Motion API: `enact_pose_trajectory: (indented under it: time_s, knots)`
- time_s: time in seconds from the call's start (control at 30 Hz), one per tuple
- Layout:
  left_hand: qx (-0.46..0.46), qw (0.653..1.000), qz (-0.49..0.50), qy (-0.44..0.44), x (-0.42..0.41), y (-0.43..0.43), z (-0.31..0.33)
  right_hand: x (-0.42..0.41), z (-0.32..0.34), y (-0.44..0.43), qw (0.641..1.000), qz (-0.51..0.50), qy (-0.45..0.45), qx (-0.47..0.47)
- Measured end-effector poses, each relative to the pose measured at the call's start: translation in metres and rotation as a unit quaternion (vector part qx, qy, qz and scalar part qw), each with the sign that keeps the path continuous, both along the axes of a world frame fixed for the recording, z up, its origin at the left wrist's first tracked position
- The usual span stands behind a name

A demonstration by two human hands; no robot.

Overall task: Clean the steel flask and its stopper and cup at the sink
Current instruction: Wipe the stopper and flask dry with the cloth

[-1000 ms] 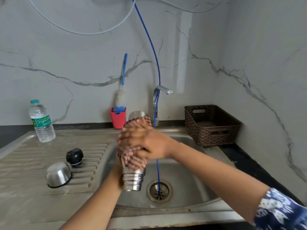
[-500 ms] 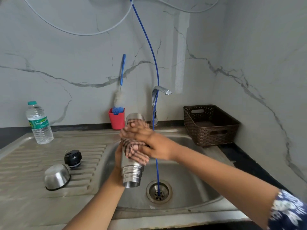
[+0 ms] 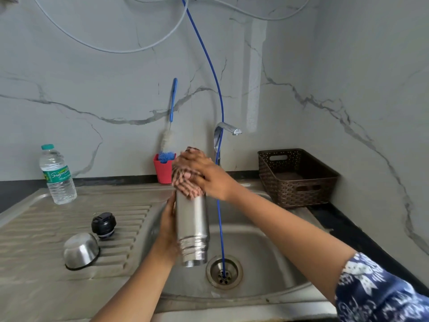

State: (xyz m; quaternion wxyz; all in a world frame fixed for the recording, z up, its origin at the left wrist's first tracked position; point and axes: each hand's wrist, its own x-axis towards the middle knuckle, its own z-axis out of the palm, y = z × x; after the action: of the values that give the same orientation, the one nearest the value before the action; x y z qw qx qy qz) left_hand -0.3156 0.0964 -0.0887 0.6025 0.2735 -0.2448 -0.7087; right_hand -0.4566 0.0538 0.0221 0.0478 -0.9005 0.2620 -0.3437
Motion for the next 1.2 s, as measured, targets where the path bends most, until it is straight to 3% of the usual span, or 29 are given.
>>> enact_pose_trajectory:
  time_s: [0.07, 0.17, 0.33, 0.57, 0.7, 0.83, 0.9, 1.07, 1.2]
  knots:
    - [-0.03, 0.998, 0.027, 0.054, -0.015, 0.015, 0.029, 0.004, 0.005, -0.001, 0.994, -0.011, -0.068, 0.085]
    - [-0.051, 0.995, 0.058, 0.071, -0.02, 0.015, 0.032, 0.005, -0.014, 0.016, 0.987, -0.019, -0.085, 0.134]
    - [-0.065, 0.99, 0.007, 0.122, -0.019, 0.016, 0.029, -0.008, -0.05, 0.071, 0.968, -0.036, -0.127, 0.215]
    - [-0.123, 0.986, -0.083, 0.076, -0.021, 0.026, 0.033, -0.019, -0.066, 0.126, 0.97, -0.06, -0.121, 0.202]
    - [-0.14, 0.982, -0.09, 0.091, -0.034, 0.03, 0.04, -0.009, -0.046, 0.101, 0.958, -0.077, -0.199, 0.191]
    - [-0.1, 0.994, -0.034, 0.009, -0.036, 0.027, 0.034, -0.002, -0.006, 0.054, 0.939, -0.059, -0.264, 0.215]
    - [-0.096, 0.995, -0.026, -0.031, -0.033, 0.026, 0.032, -0.01, 0.017, 0.035, 0.94, -0.03, -0.233, 0.246]
    - [-0.151, 0.985, -0.004, -0.077, -0.024, 0.022, 0.03, -0.026, 0.063, 0.016, 0.963, -0.018, 0.027, 0.268]
    - [-0.189, 0.973, 0.041, -0.128, -0.018, 0.017, 0.029, -0.018, 0.058, 0.017, 0.98, -0.037, 0.046, 0.191]
